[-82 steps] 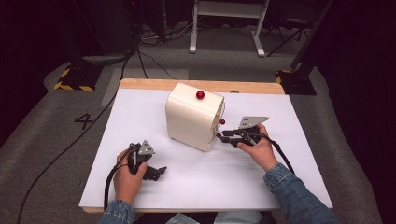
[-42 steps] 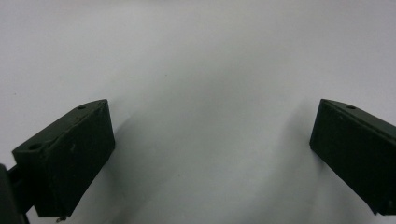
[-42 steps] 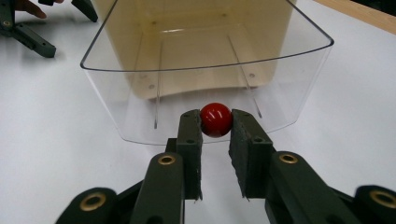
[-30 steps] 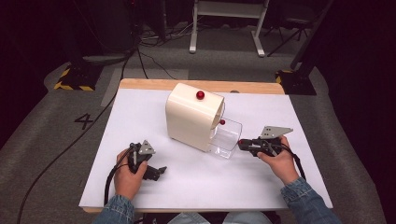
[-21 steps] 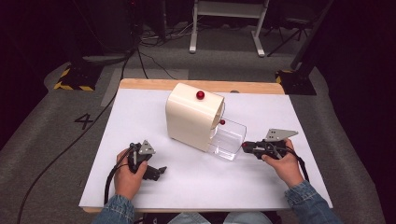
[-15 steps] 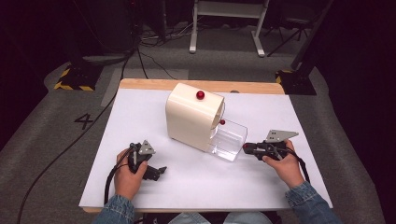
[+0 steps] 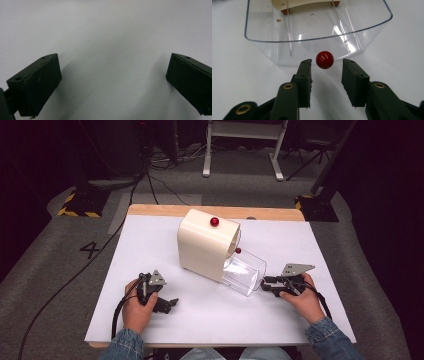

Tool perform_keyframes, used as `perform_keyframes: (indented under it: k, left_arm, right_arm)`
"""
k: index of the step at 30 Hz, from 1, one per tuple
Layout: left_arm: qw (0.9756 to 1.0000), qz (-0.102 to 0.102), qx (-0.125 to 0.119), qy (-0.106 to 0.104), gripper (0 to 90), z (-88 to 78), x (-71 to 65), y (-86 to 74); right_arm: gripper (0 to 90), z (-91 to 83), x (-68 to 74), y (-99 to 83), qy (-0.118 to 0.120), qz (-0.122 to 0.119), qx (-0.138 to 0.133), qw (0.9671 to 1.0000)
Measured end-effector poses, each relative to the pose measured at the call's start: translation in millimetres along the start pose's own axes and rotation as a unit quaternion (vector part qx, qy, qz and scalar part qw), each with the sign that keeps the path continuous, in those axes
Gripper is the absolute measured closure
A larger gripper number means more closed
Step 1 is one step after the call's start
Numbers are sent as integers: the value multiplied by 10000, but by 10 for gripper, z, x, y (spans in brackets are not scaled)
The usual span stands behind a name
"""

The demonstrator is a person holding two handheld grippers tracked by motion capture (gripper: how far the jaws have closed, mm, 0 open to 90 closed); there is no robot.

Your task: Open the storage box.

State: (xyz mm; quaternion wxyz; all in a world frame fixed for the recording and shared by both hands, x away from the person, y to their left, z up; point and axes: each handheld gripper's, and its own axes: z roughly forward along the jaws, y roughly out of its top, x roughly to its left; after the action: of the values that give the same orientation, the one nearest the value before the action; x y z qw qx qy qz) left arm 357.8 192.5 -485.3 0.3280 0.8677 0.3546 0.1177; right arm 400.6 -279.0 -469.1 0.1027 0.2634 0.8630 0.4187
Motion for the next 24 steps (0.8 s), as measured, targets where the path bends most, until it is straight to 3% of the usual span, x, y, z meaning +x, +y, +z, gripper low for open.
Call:
perform_keyframes:
  k: [6,12,18,24]
  left_arm:
    - [10000,-9,3,-6,0,0,-2,-1]
    - [10000,-6,3,-9,0,1,0,0]
    - [10000,-4,1,-4,0,0,0,0]
    - [10000,-1,0,0,0,0,0,0]
  right_arm:
    - [575,-75,-4,-41,-70,19,1,10000]
    - [588,-258,23,4,-131,38,-222,9997]
    - [589,-400,81,186,-115,-26,-425,9990]
    - [584,-508,147,486,-35,-111,-661,9977]
